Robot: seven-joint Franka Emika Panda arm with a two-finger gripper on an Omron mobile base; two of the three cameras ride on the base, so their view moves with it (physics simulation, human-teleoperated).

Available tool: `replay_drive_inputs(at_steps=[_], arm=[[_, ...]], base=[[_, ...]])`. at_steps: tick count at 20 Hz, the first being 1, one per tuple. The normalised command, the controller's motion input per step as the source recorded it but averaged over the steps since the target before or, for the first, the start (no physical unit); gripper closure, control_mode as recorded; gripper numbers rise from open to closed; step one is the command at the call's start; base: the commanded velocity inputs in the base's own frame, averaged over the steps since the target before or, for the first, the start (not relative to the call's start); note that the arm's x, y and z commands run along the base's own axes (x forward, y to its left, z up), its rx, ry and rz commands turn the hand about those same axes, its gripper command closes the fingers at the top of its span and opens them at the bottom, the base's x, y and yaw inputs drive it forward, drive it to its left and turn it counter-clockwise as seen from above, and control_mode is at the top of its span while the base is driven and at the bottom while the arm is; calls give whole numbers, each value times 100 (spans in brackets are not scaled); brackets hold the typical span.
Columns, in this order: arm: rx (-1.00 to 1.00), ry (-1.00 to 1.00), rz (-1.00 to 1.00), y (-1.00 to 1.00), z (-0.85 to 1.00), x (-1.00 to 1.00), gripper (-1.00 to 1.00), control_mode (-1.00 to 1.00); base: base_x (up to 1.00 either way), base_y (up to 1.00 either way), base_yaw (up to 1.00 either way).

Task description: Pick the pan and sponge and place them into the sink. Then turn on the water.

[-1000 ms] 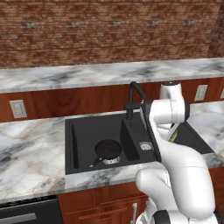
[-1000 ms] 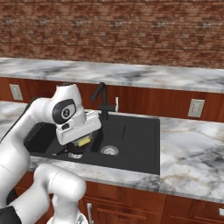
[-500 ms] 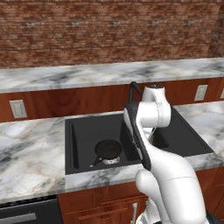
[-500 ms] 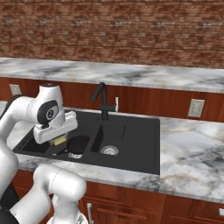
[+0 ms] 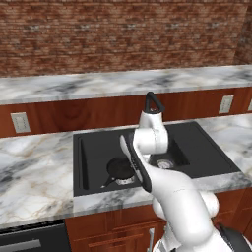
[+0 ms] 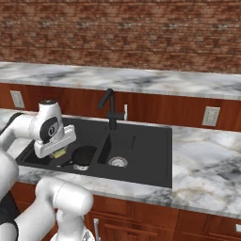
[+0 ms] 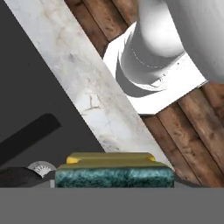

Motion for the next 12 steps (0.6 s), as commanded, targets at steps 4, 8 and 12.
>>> replay_drive_inputs(at_steps=[4, 8, 12], arm=[[0, 0, -7, 9, -62, 76, 100, -100], [0, 0, -8, 14, -57, 79, 100, -100], [0, 0, -6, 15, -54, 75, 100, -100]], base=[[0, 0, 0], [0, 0, 0], [0, 0, 0]])
